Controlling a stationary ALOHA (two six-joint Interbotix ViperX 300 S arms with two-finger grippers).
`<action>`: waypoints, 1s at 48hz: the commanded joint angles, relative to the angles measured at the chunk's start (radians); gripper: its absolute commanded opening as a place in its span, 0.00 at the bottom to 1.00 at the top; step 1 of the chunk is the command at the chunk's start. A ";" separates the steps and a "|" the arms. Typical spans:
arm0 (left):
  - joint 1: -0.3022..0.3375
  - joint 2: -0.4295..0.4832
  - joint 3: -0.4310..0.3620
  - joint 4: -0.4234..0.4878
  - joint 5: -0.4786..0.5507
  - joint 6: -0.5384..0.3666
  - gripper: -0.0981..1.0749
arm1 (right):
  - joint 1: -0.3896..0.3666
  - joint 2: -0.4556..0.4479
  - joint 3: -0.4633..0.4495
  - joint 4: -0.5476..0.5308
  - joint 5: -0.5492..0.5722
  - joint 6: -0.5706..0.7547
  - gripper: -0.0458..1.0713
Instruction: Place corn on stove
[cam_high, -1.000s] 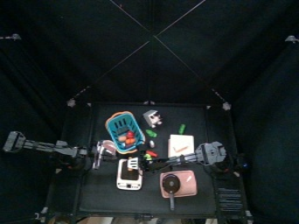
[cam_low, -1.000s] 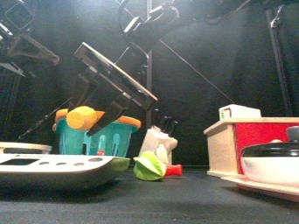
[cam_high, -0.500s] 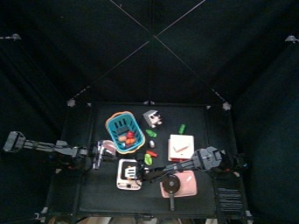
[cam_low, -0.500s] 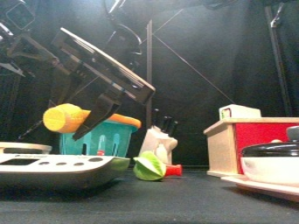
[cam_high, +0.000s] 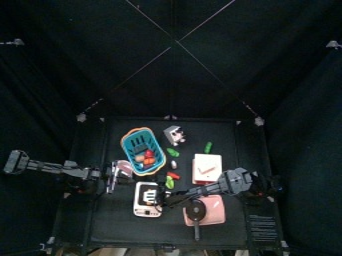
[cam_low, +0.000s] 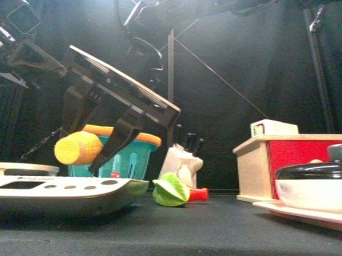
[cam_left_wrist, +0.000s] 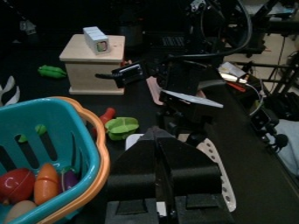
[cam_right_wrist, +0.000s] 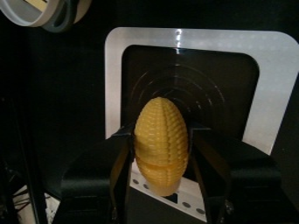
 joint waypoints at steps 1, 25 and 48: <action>0.000 0.000 -0.021 0.000 -0.002 0.000 0.34 | -0.006 -0.026 -0.012 0.005 0.000 0.000 0.74; -0.002 0.000 -0.020 0.000 0.021 -0.002 0.34 | -0.006 -0.020 -0.012 0.008 0.021 0.000 0.82; -0.002 0.000 -0.020 0.000 0.021 -0.002 0.34 | -0.006 -0.026 -0.021 0.008 0.029 -0.002 0.82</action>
